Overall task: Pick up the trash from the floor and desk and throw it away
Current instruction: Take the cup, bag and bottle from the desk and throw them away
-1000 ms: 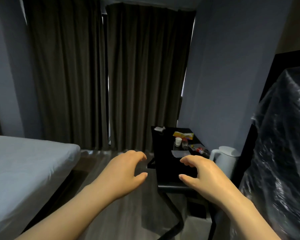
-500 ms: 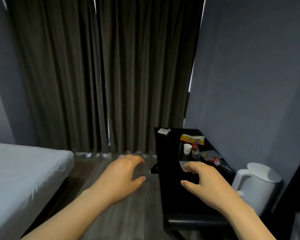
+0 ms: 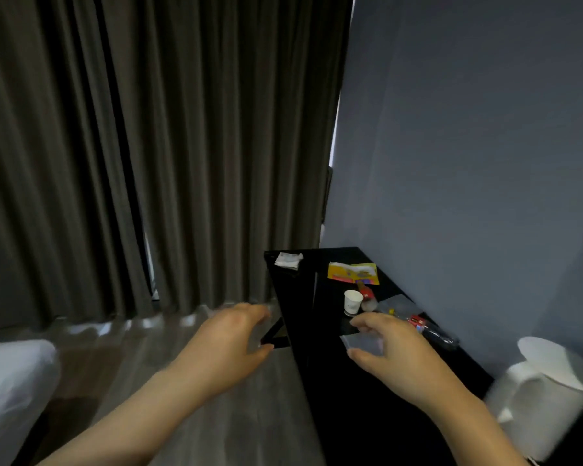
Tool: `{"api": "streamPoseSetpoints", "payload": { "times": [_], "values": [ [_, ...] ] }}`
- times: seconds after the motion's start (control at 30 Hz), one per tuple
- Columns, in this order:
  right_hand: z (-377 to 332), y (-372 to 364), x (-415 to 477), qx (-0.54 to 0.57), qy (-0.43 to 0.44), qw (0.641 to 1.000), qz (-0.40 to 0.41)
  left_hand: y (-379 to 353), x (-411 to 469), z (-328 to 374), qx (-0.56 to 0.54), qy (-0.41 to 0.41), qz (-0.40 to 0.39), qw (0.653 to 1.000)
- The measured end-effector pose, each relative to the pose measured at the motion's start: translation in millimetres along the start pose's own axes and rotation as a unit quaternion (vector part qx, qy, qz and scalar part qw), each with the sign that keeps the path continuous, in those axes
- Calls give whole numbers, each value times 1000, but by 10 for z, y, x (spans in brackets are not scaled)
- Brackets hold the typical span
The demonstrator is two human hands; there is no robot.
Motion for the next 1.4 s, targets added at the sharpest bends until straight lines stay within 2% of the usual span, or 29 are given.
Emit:
{"api": "streamPoseSetpoints", "payload": {
  "times": [0.23,0.47,0.8,0.93,1.27,1.4],
  "values": [
    [242,-477,587,-22,-79,997,-11,-640,717,-524,-45,-42,-53,997],
    [859,-926,1340,-6,-141,990,-5,-1305,1589,-838,-45,-78,-76,993],
    [1774,-1209,2241,-7,-214,975,52,-2286,2856,-893,-58,-100,-142,983],
    [2063,-1210,2232,-25,-258,964,59,-2747,3107,-798,-82,-117,-200,969],
    [2521,-1342,2229,-94,-387,914,77,-3732,3735,-688,-173,-179,-282,927],
    [2547,-1532,2347,-109,-441,888,78,-4078,4104,-751,-177,-211,-305,912]
  ]
}}
Point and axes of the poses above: each hand's wrist, its own x-axis towards the middle knuckle, its own y-axis out of the back of the hand, z = x × y, the point moved 2 cm from there along x, towards the middle knuckle, and after that the axes turned 15 degrees about z, right-handed, at the moved point
